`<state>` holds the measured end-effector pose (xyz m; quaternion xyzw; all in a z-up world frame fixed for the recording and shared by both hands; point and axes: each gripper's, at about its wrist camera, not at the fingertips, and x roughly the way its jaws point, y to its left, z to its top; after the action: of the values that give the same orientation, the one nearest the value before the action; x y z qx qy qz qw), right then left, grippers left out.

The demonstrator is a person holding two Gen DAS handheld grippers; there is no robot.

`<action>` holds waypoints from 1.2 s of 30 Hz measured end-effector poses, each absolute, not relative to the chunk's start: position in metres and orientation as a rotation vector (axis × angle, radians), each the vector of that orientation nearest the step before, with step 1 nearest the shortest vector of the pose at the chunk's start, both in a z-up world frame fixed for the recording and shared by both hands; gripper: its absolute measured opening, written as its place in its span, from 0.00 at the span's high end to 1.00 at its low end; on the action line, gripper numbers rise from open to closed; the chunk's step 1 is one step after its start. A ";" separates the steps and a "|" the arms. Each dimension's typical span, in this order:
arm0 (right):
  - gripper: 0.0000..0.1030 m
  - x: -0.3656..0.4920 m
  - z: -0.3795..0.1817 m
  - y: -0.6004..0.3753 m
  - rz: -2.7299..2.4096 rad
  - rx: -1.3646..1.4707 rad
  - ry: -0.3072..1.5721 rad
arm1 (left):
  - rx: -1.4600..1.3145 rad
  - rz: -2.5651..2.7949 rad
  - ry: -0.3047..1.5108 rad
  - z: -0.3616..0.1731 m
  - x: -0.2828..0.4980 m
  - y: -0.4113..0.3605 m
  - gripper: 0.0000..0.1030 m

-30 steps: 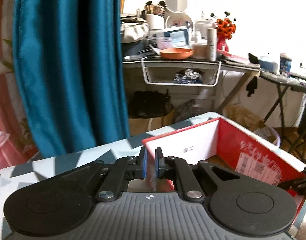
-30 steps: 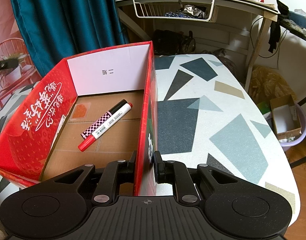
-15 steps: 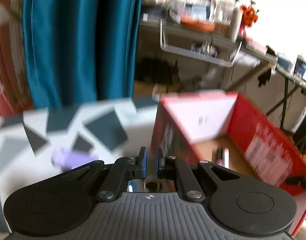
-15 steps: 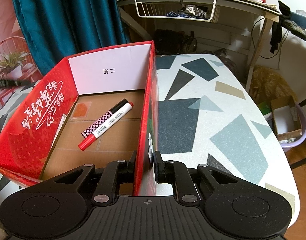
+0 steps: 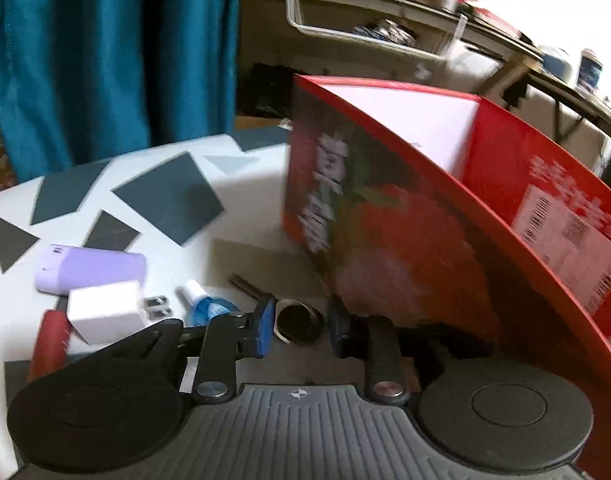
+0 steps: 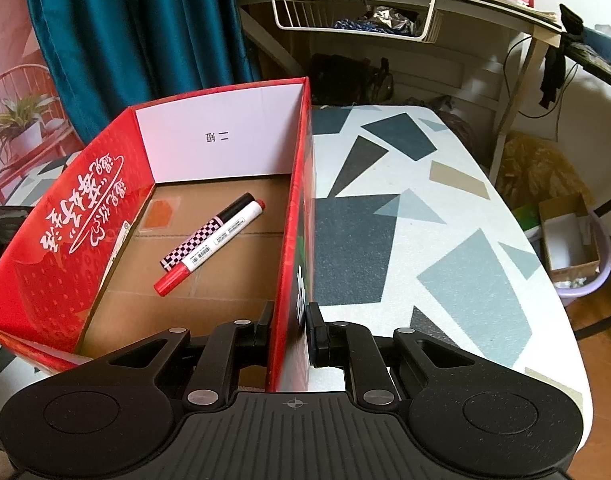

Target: Organize rigid objects

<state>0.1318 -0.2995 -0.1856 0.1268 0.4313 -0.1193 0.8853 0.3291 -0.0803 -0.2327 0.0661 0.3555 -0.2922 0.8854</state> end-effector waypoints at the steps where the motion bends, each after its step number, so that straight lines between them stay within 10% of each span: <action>1: 0.87 0.132 -0.185 -0.299 -0.249 0.263 0.899 | 0.125 -0.596 0.739 -0.234 0.334 -0.079 0.64; 28: 0.87 0.136 -0.187 -0.299 -0.256 0.260 0.911 | 0.179 -0.592 0.825 -0.241 0.300 -0.057 0.84; 30: 0.87 0.136 -0.187 -0.299 -0.256 0.261 0.909 | 0.132 -0.605 0.829 -0.236 0.291 -0.049 0.80; 32: 0.87 0.135 -0.188 -0.299 -0.256 0.266 0.903 | 0.120 -0.585 0.812 -0.232 0.279 -0.045 0.48; 36: 0.86 0.133 -0.188 -0.300 -0.253 0.271 0.895 | 0.128 -0.562 0.809 -0.233 0.261 -0.048 0.42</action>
<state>0.1333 -0.2996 -0.1882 0.1303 0.4302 -0.1218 0.8849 0.2612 -0.0479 -0.2326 0.0614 0.3881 -0.2695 0.8792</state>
